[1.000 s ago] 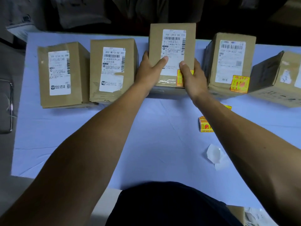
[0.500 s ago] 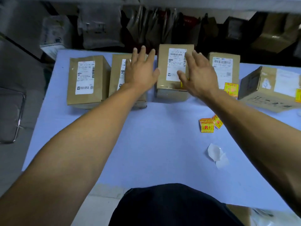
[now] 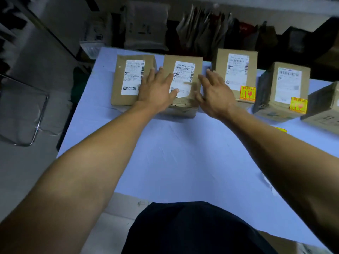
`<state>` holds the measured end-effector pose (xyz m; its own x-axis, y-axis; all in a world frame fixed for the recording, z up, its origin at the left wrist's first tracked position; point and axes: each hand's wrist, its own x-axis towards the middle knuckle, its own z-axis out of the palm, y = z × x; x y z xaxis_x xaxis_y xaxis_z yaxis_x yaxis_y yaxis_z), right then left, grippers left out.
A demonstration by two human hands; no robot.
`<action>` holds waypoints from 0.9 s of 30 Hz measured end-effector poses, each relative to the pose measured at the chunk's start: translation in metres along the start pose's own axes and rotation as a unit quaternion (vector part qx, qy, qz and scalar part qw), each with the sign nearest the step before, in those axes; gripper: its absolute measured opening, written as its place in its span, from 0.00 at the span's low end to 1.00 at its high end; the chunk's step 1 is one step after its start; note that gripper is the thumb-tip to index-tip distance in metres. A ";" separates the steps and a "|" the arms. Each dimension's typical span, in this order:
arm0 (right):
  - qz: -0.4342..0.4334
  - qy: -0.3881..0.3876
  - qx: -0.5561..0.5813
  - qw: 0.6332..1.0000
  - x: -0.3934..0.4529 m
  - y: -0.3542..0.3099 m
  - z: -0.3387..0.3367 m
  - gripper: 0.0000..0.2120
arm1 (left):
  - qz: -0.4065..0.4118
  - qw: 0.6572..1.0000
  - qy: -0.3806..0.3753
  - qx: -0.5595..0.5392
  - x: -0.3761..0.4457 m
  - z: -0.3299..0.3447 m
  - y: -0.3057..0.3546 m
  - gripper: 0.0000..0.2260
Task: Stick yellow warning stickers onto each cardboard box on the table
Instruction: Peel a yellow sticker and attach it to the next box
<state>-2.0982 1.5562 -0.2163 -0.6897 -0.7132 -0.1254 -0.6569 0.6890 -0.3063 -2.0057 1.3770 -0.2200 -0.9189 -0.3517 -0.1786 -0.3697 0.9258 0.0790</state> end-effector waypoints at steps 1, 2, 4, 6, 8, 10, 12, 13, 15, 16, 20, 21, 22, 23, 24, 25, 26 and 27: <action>-0.002 0.001 0.013 1.000 0.005 -0.004 0.004 0.28 | 0.004 1.000 0.000 -0.011 0.004 0.003 -0.002 0.27; -0.008 0.000 0.025 1.000 0.009 -0.009 0.009 0.28 | 0.009 1.000 -0.001 -0.024 0.008 0.007 -0.003 0.27; -0.025 -0.013 0.049 0.998 0.014 -0.016 0.022 0.30 | 0.027 0.998 -0.012 -0.059 0.012 0.019 -0.004 0.28; -0.017 -0.021 0.069 0.997 0.009 -0.022 0.038 0.32 | 0.027 0.991 -0.034 -0.125 0.008 0.033 -0.001 0.29; -0.001 -0.010 0.083 0.997 -0.003 -0.022 0.051 0.32 | 0.017 0.984 -0.028 -0.176 -0.002 0.046 0.004 0.29; -0.006 0.006 0.081 0.997 -0.016 -0.019 0.058 0.32 | 0.020 0.981 -0.010 -0.194 -0.013 0.055 0.009 0.29; -0.006 0.016 0.102 0.995 -0.023 -0.015 0.062 0.31 | 0.016 0.972 -0.001 -0.233 -0.020 0.057 0.012 0.30; 0.003 0.020 0.126 0.992 -0.025 -0.013 0.063 0.32 | 0.009 0.963 0.006 -0.269 -0.021 0.057 0.012 0.30; 0.039 0.029 0.197 0.979 -0.023 -0.014 0.066 0.34 | -0.025 0.934 0.024 -0.356 -0.020 0.056 0.011 0.33; 0.069 0.035 0.239 0.968 -0.020 -0.014 0.068 0.35 | -0.055 0.916 0.030 -0.397 -0.017 0.056 0.010 0.35; 0.185 0.043 0.455 0.870 -0.003 -0.018 0.073 0.37 | -0.192 0.802 -0.008 -0.565 0.000 0.059 0.004 0.39; 0.194 0.041 0.481 0.854 0.000 -0.017 0.075 0.36 | -0.197 0.781 -0.017 -0.593 0.002 0.060 0.004 0.38; 0.199 0.037 0.493 0.846 0.002 -0.015 0.076 0.36 | -0.192 0.767 -0.018 -0.612 0.004 0.062 0.004 0.35; 0.201 0.033 0.502 0.841 0.003 -0.014 0.076 0.35 | -0.184 0.760 -0.014 -0.623 0.005 0.064 0.005 0.33; 0.201 0.030 0.509 0.836 0.003 -0.014 0.075 0.35 | -0.177 0.757 -0.012 -0.629 0.004 0.065 0.006 0.31; 0.201 0.028 0.513 0.834 0.001 -0.014 0.075 0.35 | -0.173 0.754 -0.011 -0.633 0.003 0.065 0.008 0.30; 0.200 0.029 0.510 0.836 -0.003 -0.015 0.074 0.34 | -0.172 0.751 -0.009 -0.638 -0.001 0.065 0.010 0.30; 0.200 0.032 0.501 0.841 -0.009 -0.016 0.073 0.34 | -0.171 0.747 -0.005 -0.643 -0.007 0.065 0.012 0.30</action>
<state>-2.0592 1.5423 -0.2792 -0.8299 -0.4206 -0.3666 0.1969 0.3941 -0.8977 -1.9950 1.3998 -0.2820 -0.7426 -0.5291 -0.4107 -0.4146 -0.1185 0.9023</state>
